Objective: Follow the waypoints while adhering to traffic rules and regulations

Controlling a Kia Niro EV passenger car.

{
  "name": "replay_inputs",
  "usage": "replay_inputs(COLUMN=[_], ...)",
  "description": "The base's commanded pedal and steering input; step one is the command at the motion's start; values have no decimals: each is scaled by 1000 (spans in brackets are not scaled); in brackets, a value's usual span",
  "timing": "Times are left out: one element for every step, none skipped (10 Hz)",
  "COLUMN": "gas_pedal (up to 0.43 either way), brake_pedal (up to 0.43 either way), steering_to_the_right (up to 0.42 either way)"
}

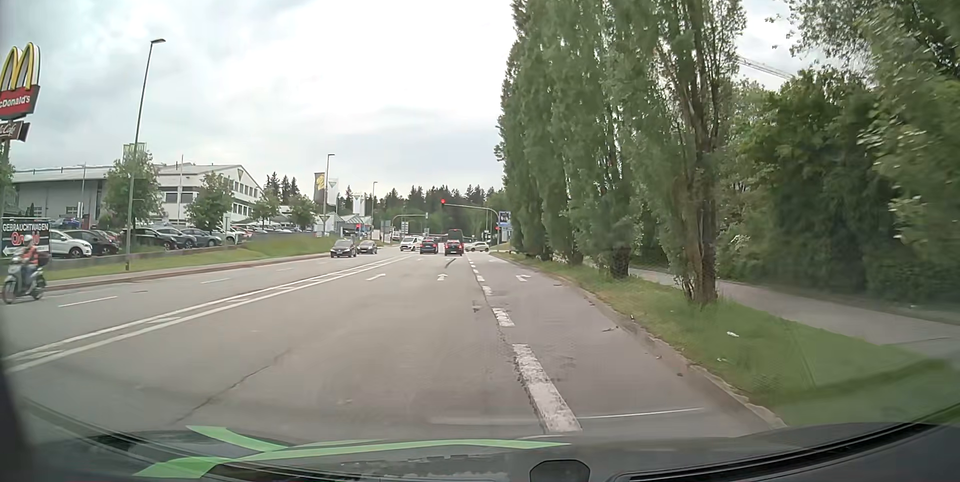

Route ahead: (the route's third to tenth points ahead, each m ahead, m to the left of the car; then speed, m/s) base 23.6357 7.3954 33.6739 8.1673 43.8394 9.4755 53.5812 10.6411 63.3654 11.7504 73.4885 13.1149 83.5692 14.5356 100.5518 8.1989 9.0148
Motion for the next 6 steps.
replay_inputs(gas_pedal=[87,87,87,87,79,79], brake_pedal=[0,0,0,0,0,0], steering_to_the_right=[30,31,30,25,17,7])
